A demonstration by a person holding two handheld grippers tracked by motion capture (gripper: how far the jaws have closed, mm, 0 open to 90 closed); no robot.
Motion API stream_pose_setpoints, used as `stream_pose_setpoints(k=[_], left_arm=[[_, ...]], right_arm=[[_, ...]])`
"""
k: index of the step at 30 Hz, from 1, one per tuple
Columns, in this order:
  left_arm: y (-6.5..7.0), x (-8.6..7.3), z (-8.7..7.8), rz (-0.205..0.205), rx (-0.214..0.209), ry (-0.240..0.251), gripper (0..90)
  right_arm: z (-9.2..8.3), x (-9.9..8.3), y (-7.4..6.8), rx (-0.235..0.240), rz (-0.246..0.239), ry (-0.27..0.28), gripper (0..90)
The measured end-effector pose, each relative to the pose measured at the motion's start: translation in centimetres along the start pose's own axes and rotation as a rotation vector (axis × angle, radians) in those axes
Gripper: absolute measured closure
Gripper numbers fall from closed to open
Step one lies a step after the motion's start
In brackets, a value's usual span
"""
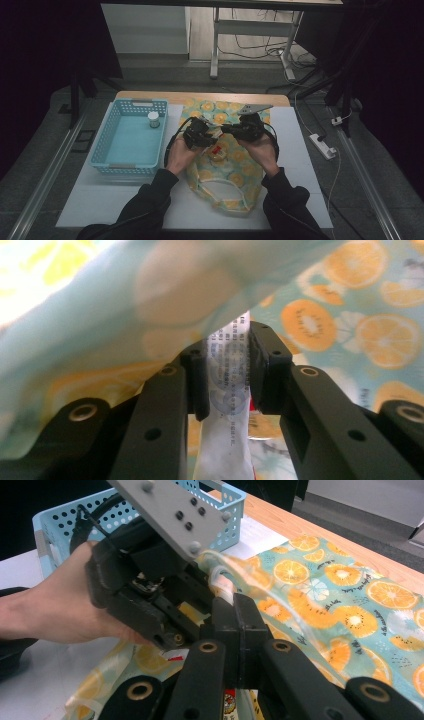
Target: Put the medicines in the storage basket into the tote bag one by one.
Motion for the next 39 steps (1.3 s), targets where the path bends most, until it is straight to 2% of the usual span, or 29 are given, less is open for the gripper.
stream_pose_setpoints(k=[5,13,18,24,26,28,30,31,39], left_arm=[[-0.7,0.1,0.6,-0.009,0.024,0.003,71.4],[-0.9,0.1,1.2,0.001,0.053,0.007,70.1],[-0.9,0.1,0.6,0.015,0.053,0.012,62.9],[-0.5,-0.1,-0.3,0.031,0.037,-0.001,54.6],[-0.1,-0.2,-0.7,0.033,0.017,0.001,53.2],[0.2,-0.3,-1.0,0.040,0.001,-0.004,47.6],[0.5,-0.5,-1.3,0.054,0.007,-0.016,45.8],[0.6,-0.5,-1.5,0.059,0.012,-0.013,42.8],[2.0,-0.6,-2.9,0.080,-0.034,0.011,32.3]], right_arm=[[0.2,-0.2,0.0,0.001,0.001,-0.007,90.0],[0.2,-0.3,0.1,-0.001,0.002,-0.010,90.0],[0.2,-0.4,0.3,-0.002,0.007,-0.012,90.0],[0.2,-0.4,0.3,-0.002,0.008,-0.011,90.0],[0.2,-0.5,0.3,-0.002,0.008,-0.012,90.0],[0.2,-0.5,0.4,-0.002,0.010,-0.013,90.0],[0.2,-0.5,0.4,-0.002,0.009,-0.014,90.0],[0.2,-0.5,0.3,-0.001,0.010,-0.015,90.0],[0.2,-0.5,0.3,0.000,0.012,-0.015,90.0]])
Point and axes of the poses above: each handheld gripper's, and its own axes: z roughly forward along the jaws, x roughly out of its top, y roughly to its right, the point moved 10 cm from there along z, roughly forward along the jaws, and after that the axes turned 10 degrees about -z, right-handed, at the moved point
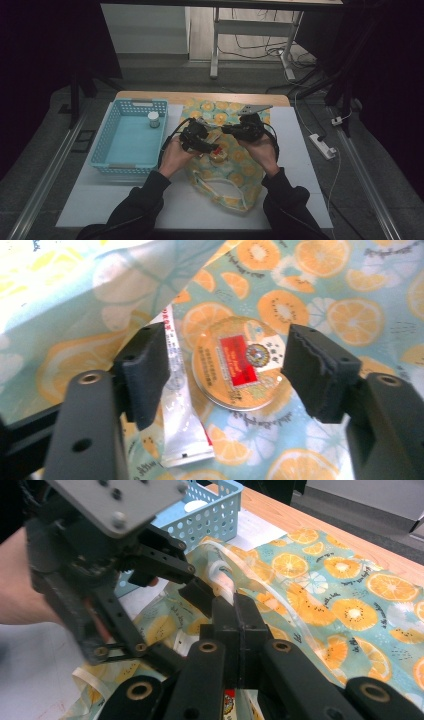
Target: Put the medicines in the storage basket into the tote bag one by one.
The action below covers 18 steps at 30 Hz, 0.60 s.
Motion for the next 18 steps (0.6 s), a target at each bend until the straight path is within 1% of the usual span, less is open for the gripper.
stream_pose_setpoints(k=[2,8,12,15,18], left_arm=[[0.2,0.0,-0.3,0.010,0.000,0.004,29.2],[0.7,-0.2,-1.1,0.004,-0.032,0.018,21.4],[0.5,-0.5,-1.7,0.008,-0.028,0.011,18.0],[0.3,-0.7,-2.4,0.001,-0.032,0.014,12.7],[0.0,-0.7,-3.3,-0.017,-0.057,0.028,8.1]], right_arm=[[0.0,0.0,0.0,0.000,0.000,-0.001,90.0],[0.0,0.0,0.0,0.000,-0.002,-0.002,90.0],[0.0,-0.1,0.0,-0.001,-0.001,-0.003,90.0],[0.0,0.0,0.0,-0.001,-0.001,-0.003,90.0],[0.0,0.0,0.0,-0.002,-0.001,-0.003,90.0]])
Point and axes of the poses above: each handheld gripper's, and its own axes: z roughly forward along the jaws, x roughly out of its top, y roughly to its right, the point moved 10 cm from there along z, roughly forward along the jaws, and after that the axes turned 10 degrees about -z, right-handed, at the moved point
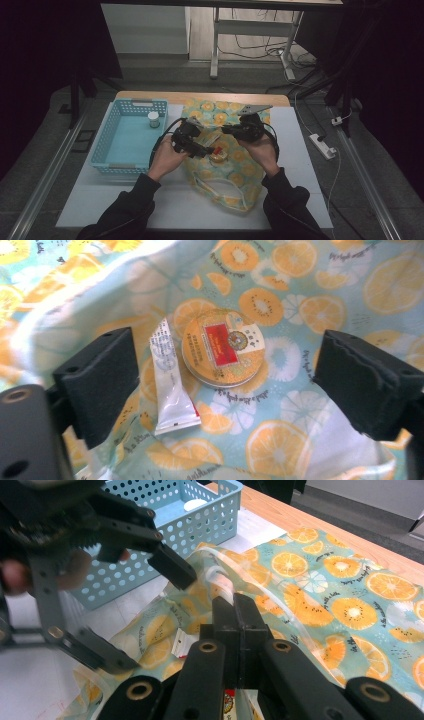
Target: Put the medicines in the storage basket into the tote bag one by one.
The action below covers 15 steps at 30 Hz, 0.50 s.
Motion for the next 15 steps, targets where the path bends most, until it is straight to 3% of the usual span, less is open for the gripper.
stream_pose_setpoints(k=[2,5,15], left_arm=[[-0.1,0.0,-0.5,-0.009,-0.026,0.005,4.5],[-0.5,-0.1,-1.2,-0.005,-0.032,0.011,0.1],[-2.4,-0.5,-3.6,-0.034,-0.026,0.052,0.0]], right_arm=[[0.0,0.0,0.0,-0.001,0.000,-0.001,90.0],[0.0,0.0,0.0,0.000,-0.001,-0.002,90.0],[0.0,0.0,0.1,0.000,0.000,-0.001,90.0]])
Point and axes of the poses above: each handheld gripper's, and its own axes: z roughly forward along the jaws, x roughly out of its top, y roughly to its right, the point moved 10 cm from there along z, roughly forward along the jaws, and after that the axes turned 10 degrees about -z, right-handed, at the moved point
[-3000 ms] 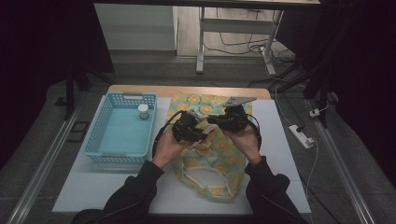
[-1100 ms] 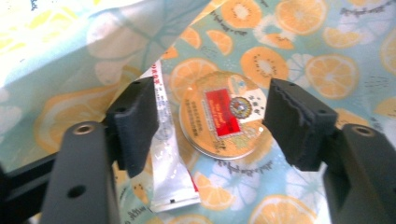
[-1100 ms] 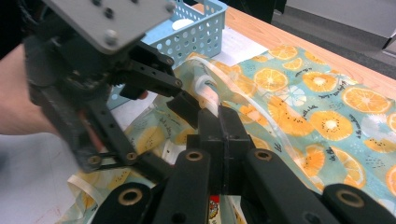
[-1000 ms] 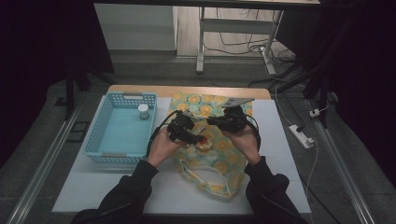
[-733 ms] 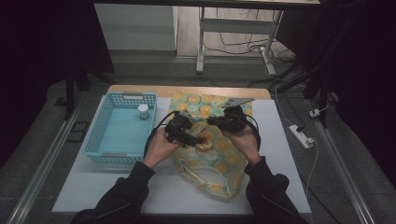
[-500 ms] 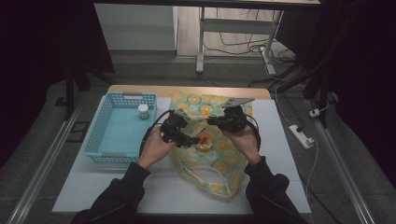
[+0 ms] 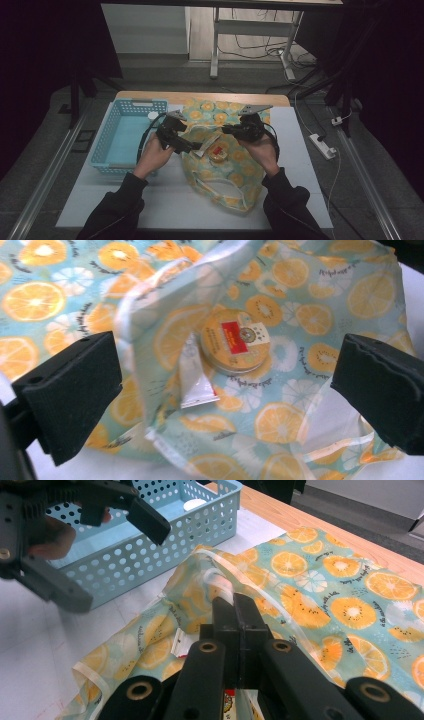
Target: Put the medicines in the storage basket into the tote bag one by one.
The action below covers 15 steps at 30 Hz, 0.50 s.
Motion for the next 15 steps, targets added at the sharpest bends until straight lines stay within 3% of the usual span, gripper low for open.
stream_pose_setpoints(k=[7,15], left_arm=[[-1.7,-0.3,-1.5,-0.027,0.029,0.020,0.0],[-3.8,-0.6,-2.8,-0.040,0.025,0.037,0.0]], right_arm=[[0.1,-0.1,0.0,0.000,-0.001,-0.003,90.0],[0.1,-0.1,0.0,0.000,-0.001,-0.005,90.0]])
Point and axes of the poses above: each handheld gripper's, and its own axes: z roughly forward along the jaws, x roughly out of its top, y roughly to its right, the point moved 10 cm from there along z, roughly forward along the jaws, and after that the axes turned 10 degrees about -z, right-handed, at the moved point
